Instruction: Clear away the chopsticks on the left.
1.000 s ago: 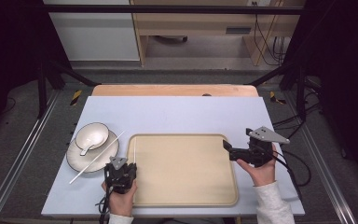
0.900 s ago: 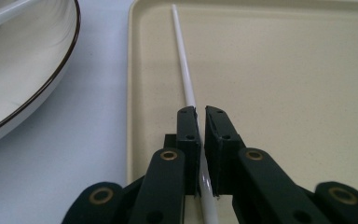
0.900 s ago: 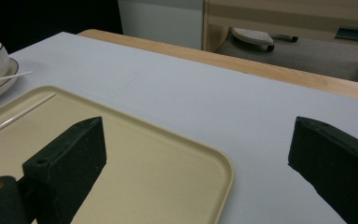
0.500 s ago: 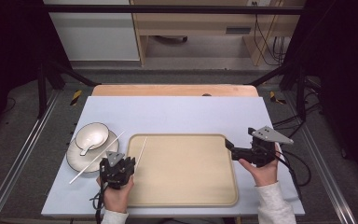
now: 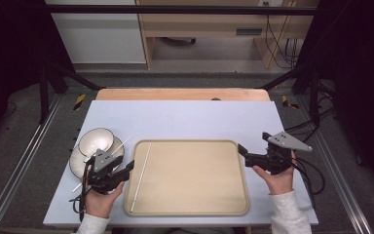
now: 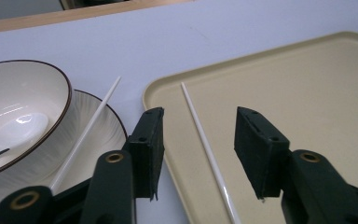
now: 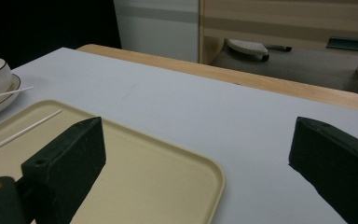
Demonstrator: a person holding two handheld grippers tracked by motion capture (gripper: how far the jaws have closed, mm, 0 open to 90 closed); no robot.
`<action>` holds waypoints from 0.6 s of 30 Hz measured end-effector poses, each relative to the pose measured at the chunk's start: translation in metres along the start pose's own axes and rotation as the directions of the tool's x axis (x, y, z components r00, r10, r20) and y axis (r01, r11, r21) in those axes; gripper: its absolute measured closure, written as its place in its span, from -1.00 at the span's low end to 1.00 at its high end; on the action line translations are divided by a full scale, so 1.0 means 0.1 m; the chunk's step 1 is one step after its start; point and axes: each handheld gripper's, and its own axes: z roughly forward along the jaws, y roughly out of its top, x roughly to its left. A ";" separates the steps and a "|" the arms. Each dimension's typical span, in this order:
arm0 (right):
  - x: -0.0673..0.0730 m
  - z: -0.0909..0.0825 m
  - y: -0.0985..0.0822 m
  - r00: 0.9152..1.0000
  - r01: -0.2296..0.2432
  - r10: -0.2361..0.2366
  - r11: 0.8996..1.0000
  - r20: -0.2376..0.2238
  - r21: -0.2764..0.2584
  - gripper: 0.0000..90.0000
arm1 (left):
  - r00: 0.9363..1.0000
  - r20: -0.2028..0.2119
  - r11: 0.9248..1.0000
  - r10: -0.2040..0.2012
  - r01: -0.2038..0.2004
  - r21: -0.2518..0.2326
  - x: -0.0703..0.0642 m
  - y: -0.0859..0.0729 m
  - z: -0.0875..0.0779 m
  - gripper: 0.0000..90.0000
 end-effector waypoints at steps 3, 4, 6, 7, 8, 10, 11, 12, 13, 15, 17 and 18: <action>0.00 0.01 -0.01 1.000 0.002 -0.002 1.000 0.004 0.006 -0.91 | 1.000 0.009 1.000 0.017 -0.017 -0.001 0.10 -0.11 -0.07 0.04; 0.00 0.01 -0.01 1.000 0.002 -0.002 1.000 0.004 0.006 -0.91 | 1.000 0.009 1.000 0.017 -0.017 -0.001 0.10 -0.11 -0.07 0.03; 0.00 0.01 -0.01 1.000 0.004 -0.004 1.000 0.005 0.012 -0.91 | 1.000 0.019 1.000 0.005 -0.005 0.002 0.15 -0.17 -0.09 -0.02; 0.00 0.01 -0.01 1.000 0.006 -0.006 1.000 0.004 0.014 -0.91 | 1.000 0.027 1.000 0.016 -0.016 0.023 0.19 -0.20 -0.09 -0.04; 0.00 0.01 -0.01 1.000 0.006 -0.006 1.000 0.004 0.014 -0.91 | 1.000 0.027 1.000 0.016 -0.016 0.023 0.19 -0.20 -0.09 -0.05; 0.00 0.02 -0.02 1.000 0.004 -0.004 1.000 0.004 0.017 -0.91 | 0.999 0.027 0.999 0.027 -0.028 0.040 0.24 -0.27 -0.11 -0.10; 0.00 0.02 -0.02 1.000 0.003 -0.003 1.000 0.005 0.016 -0.91 | 0.999 0.023 0.999 0.031 -0.032 0.043 0.25 -0.29 -0.12 -0.10; 0.00 0.02 -0.02 1.000 0.000 0.000 1.000 0.004 0.016 -0.91 | 0.999 0.023 0.999 0.031 -0.032 0.043 0.25 -0.29 -0.12 -0.12; -0.01 0.02 -0.03 1.000 0.004 -0.004 1.000 0.005 0.020 -0.91 | 0.999 0.021 0.998 0.039 -0.041 0.052 0.28 -0.33 -0.14 -0.15; 0.00 0.03 -0.03 1.000 0.004 -0.005 1.000 0.005 0.024 -0.91 | 0.999 0.017 0.998 0.045 -0.046 0.053 0.31 -0.36 -0.16 -0.17; 0.00 0.04 -0.04 1.000 0.005 -0.005 1.000 0.005 0.027 -0.91 | 0.999 0.008 0.997 0.052 -0.053 0.060 0.35 -0.40 -0.18 -0.19; 0.00 0.04 -0.04 1.000 0.005 -0.005 1.000 0.005 0.027 -0.91 | 0.999 0.008 0.997 0.052 -0.053 0.060 0.35 -0.40 -0.18 -0.21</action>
